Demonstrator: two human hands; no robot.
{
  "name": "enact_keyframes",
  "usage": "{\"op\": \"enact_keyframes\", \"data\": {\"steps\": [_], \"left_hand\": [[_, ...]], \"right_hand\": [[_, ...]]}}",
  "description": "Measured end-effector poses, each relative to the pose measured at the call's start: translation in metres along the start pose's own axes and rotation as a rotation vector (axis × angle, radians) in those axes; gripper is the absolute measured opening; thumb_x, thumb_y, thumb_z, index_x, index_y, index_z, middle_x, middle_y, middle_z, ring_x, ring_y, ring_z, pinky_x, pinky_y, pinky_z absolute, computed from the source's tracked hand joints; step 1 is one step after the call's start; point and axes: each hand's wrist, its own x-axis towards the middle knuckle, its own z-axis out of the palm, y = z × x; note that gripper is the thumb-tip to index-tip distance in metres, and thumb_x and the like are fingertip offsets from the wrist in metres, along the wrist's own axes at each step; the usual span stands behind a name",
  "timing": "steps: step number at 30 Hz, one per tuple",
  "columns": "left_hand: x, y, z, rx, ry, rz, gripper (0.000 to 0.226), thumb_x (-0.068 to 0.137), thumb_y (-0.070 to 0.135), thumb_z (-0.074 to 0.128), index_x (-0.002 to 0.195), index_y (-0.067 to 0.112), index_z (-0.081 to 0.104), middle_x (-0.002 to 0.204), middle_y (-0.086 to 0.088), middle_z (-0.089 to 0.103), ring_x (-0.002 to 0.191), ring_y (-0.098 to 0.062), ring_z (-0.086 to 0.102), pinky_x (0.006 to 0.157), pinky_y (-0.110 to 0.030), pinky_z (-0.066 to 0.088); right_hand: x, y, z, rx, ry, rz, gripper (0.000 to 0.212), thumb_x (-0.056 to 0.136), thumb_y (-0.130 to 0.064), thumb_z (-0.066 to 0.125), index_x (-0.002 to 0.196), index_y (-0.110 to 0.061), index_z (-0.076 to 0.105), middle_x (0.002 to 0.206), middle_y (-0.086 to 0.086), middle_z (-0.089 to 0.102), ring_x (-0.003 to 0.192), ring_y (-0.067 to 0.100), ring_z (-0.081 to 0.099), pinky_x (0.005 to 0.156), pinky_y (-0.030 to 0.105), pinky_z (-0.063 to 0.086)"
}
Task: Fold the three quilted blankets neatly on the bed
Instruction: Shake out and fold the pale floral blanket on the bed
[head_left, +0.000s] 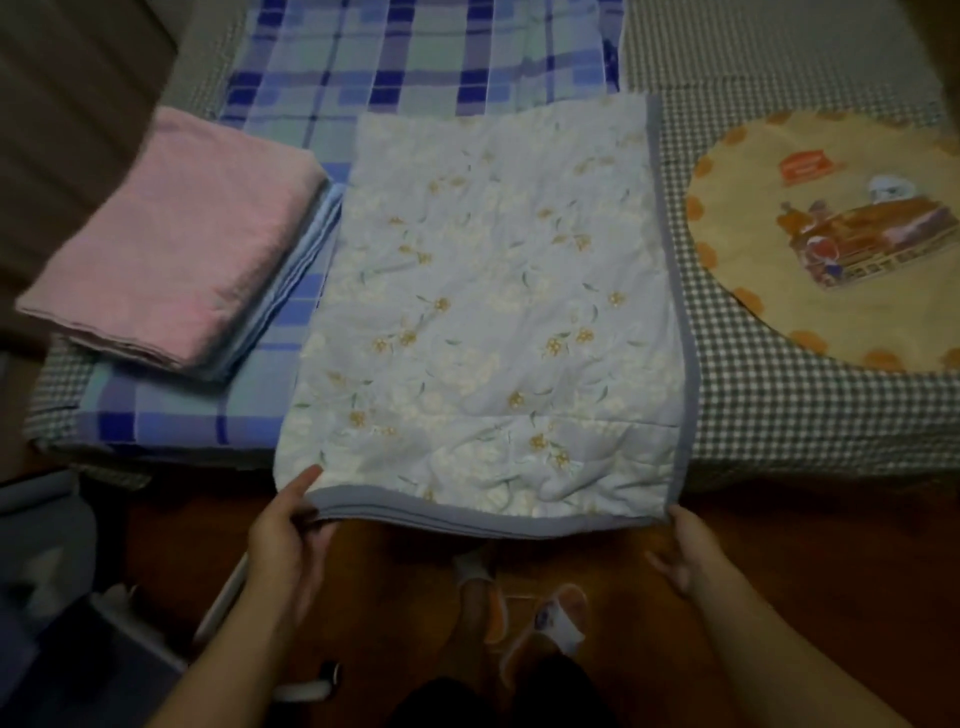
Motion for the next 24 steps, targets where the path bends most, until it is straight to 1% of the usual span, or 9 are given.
{"op": "enact_keyframes", "data": {"steps": [2, 4, 7, 11, 13, 16, 20, 22, 24], "left_hand": [[-0.01, 0.009, 0.007, -0.073, 0.043, -0.01, 0.023, 0.097, 0.01, 0.055, 0.114, 0.012, 0.07, 0.118, -0.006, 0.065, 0.104, -0.021, 0.063, 0.082, -0.032, 0.054], [-0.01, 0.018, 0.01, -0.058, 0.07, 0.022, 0.025, 0.099, 0.012, 0.056, 0.117, 0.02, 0.071, 0.116, -0.002, 0.067, 0.105, -0.019, 0.065, 0.087, -0.032, 0.055], [-0.007, 0.04, 0.01, -0.101, 0.08, 0.017, 0.025, 0.097, 0.009, 0.056, 0.107, 0.023, 0.073, 0.119, -0.005, 0.067, 0.106, -0.021, 0.067, 0.088, -0.032, 0.057], [-0.006, 0.065, 0.001, -0.099, 0.086, 0.02, 0.029, 0.098, 0.005, 0.051, 0.116, 0.02, 0.068, 0.12, -0.005, 0.064, 0.102, -0.018, 0.066, 0.065, -0.023, 0.057], [-0.004, 0.068, -0.005, -0.058, 0.093, 0.051, 0.036, 0.096, -0.001, 0.049, 0.12, 0.019, 0.066, 0.122, -0.01, 0.063, 0.1, -0.023, 0.067, 0.063, -0.026, 0.057], [-0.002, 0.062, -0.017, 0.031, 0.135, 0.094, 0.053, 0.092, -0.009, 0.049, 0.132, 0.023, 0.059, 0.124, -0.014, 0.06, 0.096, -0.028, 0.066, 0.061, -0.033, 0.058], [0.005, 0.04, -0.033, 0.153, 0.253, 0.068, 0.077, 0.089, -0.006, 0.06, 0.15, 0.033, 0.036, 0.148, -0.013, 0.046, 0.121, -0.033, 0.056, 0.071, -0.037, 0.055], [0.014, 0.03, -0.043, 0.16, 0.339, -0.034, 0.078, 0.085, -0.006, 0.064, 0.151, 0.027, 0.036, 0.148, -0.017, 0.046, 0.121, -0.037, 0.056, 0.077, -0.042, 0.056], [0.028, 0.024, -0.054, 0.152, 0.31, -0.137, 0.065, 0.081, -0.007, 0.065, 0.14, 0.014, 0.051, 0.136, -0.023, 0.057, 0.109, -0.038, 0.063, 0.069, -0.045, 0.058]], "right_hand": [[0.013, 0.029, 0.018, 0.124, -0.115, 0.078, 0.047, 0.091, -0.055, 0.055, 0.128, -0.027, 0.057, 0.127, 0.004, 0.057, 0.112, 0.029, 0.053, 0.093, 0.047, 0.049], [0.013, 0.058, 0.042, 0.344, -0.287, 0.156, 0.06, 0.083, -0.066, 0.06, 0.129, -0.028, 0.056, 0.125, 0.011, 0.058, 0.116, 0.039, 0.054, 0.101, 0.059, 0.043], [0.005, 0.086, 0.07, 0.74, -0.399, 0.218, 0.082, 0.063, -0.064, 0.077, 0.128, -0.02, 0.054, 0.124, 0.017, 0.058, 0.121, 0.044, 0.05, 0.102, 0.068, 0.038], [-0.006, 0.08, 0.076, 1.019, -0.329, 0.128, 0.067, 0.078, -0.051, 0.075, 0.133, -0.017, 0.058, 0.126, 0.016, 0.065, 0.119, 0.037, 0.059, 0.108, 0.053, 0.041], [-0.009, 0.064, 0.06, 1.069, -0.294, 0.066, 0.062, 0.079, -0.039, 0.073, 0.135, -0.017, 0.057, 0.131, 0.014, 0.063, 0.121, 0.034, 0.058, 0.111, 0.048, 0.04], [-0.021, 0.03, 0.022, 1.086, -0.183, 0.008, 0.077, 0.062, -0.022, 0.073, 0.138, -0.018, 0.055, 0.133, 0.011, 0.061, 0.124, 0.03, 0.056, 0.111, 0.047, 0.039], [-0.05, -0.008, -0.029, 1.065, -0.18, -0.12, 0.101, 0.039, -0.014, 0.09, 0.134, -0.012, 0.057, 0.127, 0.016, 0.065, 0.118, 0.035, 0.06, 0.106, 0.051, 0.044], [-0.077, -0.027, -0.043, 0.906, -0.222, -0.189, 0.076, 0.057, -0.015, 0.089, 0.127, -0.013, 0.061, 0.12, 0.013, 0.069, 0.113, 0.031, 0.065, 0.102, 0.048, 0.048], [-0.099, -0.041, -0.054, 0.67, -0.133, -0.234, 0.038, 0.081, -0.015, 0.073, 0.118, -0.015, 0.063, 0.116, 0.009, 0.07, 0.106, 0.026, 0.065, 0.089, 0.041, 0.053]]}}
